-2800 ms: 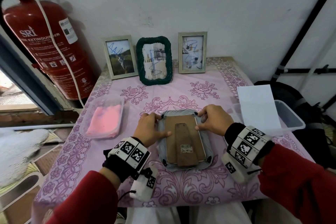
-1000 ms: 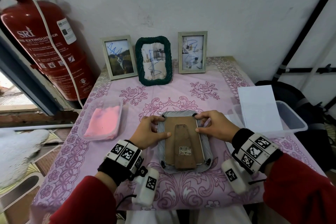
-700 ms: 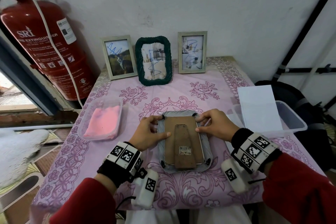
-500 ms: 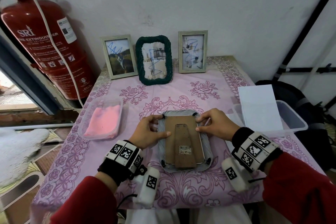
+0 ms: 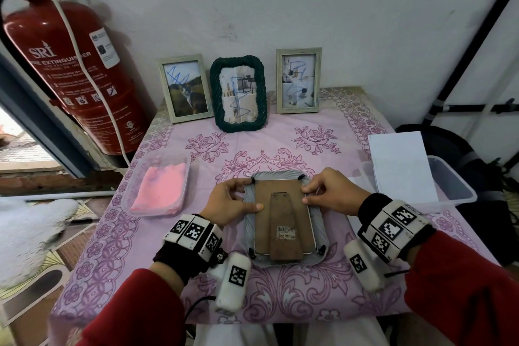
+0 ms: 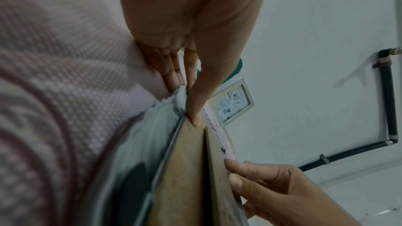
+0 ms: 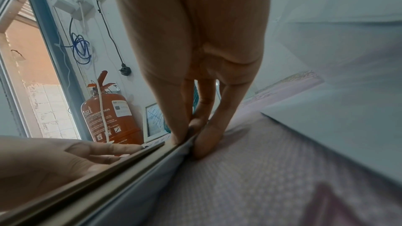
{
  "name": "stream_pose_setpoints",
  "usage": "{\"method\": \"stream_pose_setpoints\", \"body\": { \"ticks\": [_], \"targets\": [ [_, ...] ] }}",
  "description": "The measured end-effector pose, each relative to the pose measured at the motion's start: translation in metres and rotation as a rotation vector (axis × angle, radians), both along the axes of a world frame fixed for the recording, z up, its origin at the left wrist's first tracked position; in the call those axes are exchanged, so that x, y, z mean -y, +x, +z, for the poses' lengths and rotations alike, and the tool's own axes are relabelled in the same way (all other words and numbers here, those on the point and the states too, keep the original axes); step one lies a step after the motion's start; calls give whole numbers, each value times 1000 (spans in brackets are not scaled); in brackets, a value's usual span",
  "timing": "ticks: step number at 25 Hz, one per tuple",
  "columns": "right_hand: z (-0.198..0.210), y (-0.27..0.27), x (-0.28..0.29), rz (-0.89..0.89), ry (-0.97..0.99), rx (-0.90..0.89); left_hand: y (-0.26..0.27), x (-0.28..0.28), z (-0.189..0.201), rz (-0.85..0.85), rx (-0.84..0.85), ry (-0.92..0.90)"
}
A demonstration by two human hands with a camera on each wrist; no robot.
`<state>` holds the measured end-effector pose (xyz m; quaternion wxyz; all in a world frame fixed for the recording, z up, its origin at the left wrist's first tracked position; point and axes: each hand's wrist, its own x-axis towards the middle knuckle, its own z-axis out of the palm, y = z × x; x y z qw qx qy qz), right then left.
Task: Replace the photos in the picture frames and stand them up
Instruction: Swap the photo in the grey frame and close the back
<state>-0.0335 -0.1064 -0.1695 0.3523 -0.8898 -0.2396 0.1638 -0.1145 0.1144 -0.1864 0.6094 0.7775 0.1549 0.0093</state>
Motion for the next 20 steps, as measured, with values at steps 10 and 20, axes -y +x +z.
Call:
{"method": "stream_pose_setpoints", "body": {
  "ticks": [10, 20],
  "targets": [
    [1, -2, 1, -10, 7, 10, -3, 2, -5, -46, 19, 82],
    [8, -10, -2, -52, -92, 64, -16, -5, 2, -174, -35, 191]
  ]
}}
